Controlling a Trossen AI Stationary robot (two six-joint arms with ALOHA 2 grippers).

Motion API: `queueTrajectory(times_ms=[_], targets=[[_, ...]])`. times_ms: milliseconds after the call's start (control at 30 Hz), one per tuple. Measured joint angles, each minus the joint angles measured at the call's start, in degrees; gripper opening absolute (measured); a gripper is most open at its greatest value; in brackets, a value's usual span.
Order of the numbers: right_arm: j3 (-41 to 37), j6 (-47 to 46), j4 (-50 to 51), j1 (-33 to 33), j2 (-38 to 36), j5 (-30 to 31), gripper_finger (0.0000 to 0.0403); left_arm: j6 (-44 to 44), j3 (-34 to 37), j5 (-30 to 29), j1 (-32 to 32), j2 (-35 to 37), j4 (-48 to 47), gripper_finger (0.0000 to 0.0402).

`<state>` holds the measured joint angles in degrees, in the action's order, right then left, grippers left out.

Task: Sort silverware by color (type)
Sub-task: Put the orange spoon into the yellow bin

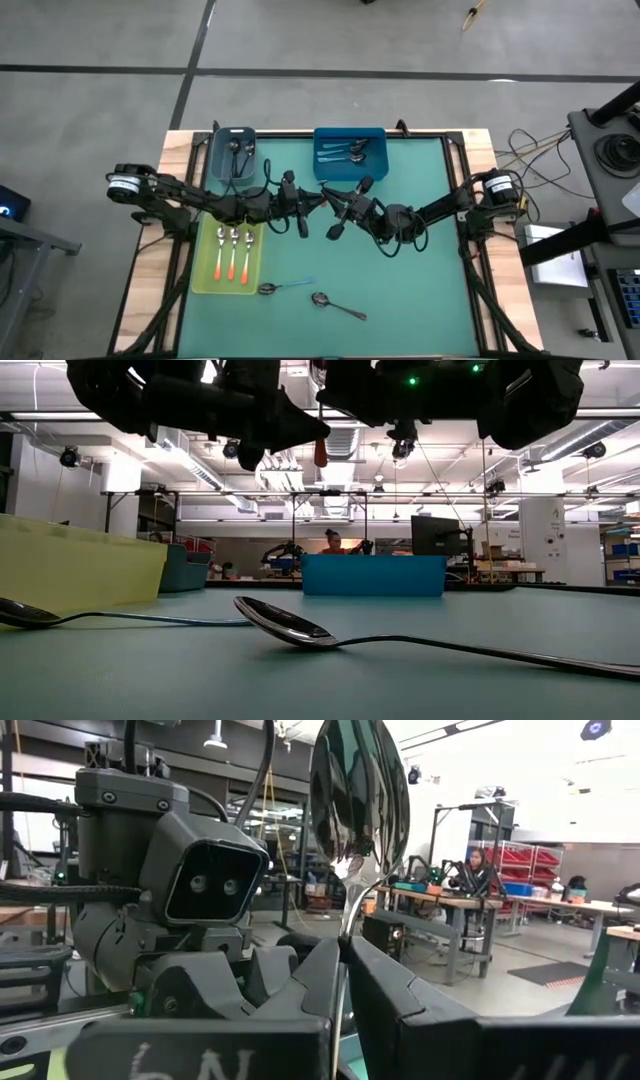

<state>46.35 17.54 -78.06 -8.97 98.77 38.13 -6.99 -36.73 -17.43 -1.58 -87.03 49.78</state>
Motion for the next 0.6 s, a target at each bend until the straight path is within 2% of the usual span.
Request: queueTrajectory(times_ms=[167, 600], targets=[[0.0, -0.71, 1.53, 0.0, -0.25, 0.14, 0.0024, -0.01, 0.04, -0.04, -0.02, 0.03, 0.16, 0.0], [-0.07, -0.91, 3.2, -0.57, -0.93, 2.17, 0.0137, 0.34, 0.07, -0.09, -0.09, 1.3, -0.47, 0.0]])
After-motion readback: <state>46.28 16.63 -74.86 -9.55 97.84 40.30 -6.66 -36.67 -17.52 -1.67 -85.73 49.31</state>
